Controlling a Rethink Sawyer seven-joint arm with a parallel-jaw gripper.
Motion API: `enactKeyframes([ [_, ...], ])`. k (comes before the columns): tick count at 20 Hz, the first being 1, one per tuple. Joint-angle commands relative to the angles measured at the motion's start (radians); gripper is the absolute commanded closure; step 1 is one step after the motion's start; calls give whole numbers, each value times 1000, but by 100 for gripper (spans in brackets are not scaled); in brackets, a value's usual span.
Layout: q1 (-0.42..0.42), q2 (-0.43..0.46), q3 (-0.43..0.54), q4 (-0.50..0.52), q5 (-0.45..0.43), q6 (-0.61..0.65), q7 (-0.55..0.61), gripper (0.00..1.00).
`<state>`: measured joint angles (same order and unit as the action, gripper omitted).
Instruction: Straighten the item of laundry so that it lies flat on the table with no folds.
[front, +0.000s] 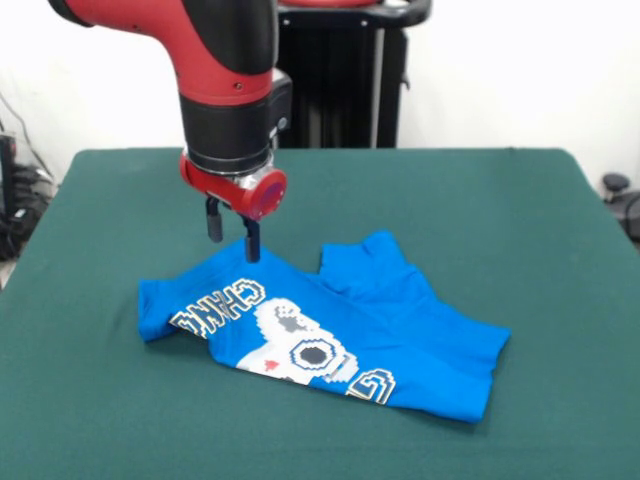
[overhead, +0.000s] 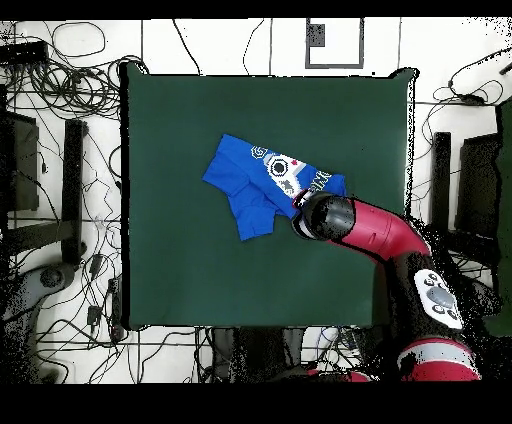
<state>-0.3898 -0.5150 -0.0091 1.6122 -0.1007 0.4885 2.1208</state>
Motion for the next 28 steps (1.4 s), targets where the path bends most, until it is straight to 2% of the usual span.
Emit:
enactKeyframes([
  [1, 19, 68, 53, 46, 30, -31, 122, 0],
  [28, 14, 100, 63, 87, 22, -111, 132, 0],
])
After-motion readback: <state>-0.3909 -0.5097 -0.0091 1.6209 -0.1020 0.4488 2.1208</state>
